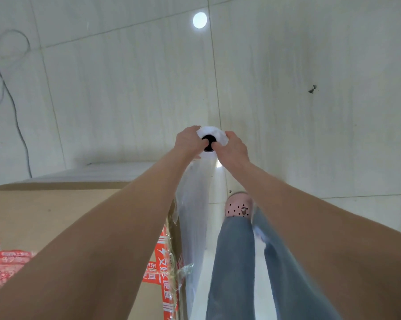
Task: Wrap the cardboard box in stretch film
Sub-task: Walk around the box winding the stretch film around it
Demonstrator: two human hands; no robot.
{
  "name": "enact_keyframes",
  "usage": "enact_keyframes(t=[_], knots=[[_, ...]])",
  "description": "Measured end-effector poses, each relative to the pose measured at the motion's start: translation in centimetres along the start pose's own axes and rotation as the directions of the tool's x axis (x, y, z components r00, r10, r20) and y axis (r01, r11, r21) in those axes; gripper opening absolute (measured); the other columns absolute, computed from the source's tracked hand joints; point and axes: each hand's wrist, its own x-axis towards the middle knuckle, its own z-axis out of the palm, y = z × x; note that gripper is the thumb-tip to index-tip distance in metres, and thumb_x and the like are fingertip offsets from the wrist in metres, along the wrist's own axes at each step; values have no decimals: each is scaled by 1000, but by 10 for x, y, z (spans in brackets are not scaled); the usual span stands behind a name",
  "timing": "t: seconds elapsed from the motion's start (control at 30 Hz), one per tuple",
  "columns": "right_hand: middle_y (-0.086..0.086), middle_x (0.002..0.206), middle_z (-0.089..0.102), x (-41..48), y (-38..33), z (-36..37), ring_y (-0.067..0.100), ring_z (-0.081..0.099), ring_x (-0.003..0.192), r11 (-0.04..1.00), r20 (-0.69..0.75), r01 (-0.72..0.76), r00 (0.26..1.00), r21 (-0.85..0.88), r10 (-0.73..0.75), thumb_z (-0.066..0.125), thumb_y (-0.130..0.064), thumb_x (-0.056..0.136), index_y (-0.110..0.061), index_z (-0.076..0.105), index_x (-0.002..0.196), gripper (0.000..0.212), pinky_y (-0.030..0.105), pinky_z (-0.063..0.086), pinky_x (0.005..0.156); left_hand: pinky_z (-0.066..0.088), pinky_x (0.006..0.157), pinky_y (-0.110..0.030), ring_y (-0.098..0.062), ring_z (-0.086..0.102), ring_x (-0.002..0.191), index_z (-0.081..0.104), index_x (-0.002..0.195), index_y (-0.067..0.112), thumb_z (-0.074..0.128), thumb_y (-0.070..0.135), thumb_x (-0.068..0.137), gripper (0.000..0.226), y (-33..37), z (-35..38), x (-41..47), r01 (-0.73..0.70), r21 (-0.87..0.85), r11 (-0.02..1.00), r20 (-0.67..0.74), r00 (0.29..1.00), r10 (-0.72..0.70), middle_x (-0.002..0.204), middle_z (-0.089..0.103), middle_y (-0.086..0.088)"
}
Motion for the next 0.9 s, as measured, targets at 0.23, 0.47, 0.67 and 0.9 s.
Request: enact_keyframes(t=[0.23, 0.47, 0.67, 0.9], knots=[[4, 107, 61, 11, -16, 4, 23, 62, 89, 999, 9, -44, 999, -24, 45, 59, -26, 81, -19, 51, 121, 40, 30, 47, 64, 60, 66, -35, -29, 69, 79, 66, 97, 7, 47, 7, 81, 24, -2, -10, 9, 52, -68, 996, -44, 998, -55, 87, 67, -8], [0, 110, 61, 20, -41, 15, 20, 60, 89, 998, 35, 20, 999, -66, -17, 57, -24, 83, -21, 52, 125, 43, 33, 52, 75, 60, 66, -39, -32, 70, 72, 68, 96, 5, 51, 5, 81, 23, -6, -35, 18, 94, -98, 991, -95, 990, -104, 74, 64, -3], [-1, 107, 62, 27, -61, 27, 17, 57, 87, 995, 88, 49, 995, -81, -42, 57, -19, 83, -20, 56, 121, 38, 28, 47, 69, 60, 67, -38, -29, 69, 63, 68, 98, 7, 50, 8, 82, 24, -17, -51, 23, 119, -81, 990, -151, 980, -130, 87, 71, -11], [0, 116, 59, 29, -71, 41, 22, 62, 97, 998, 95, 31, 995, -55, -26, 61, -23, 81, -23, 53, 130, 50, 32, 53, 71, 60, 71, -37, -31, 69, 68, 67, 94, 11, 50, 8, 81, 21, -25, -67, 26, 147, -125, 981, -153, 974, -166, 87, 69, -8]])
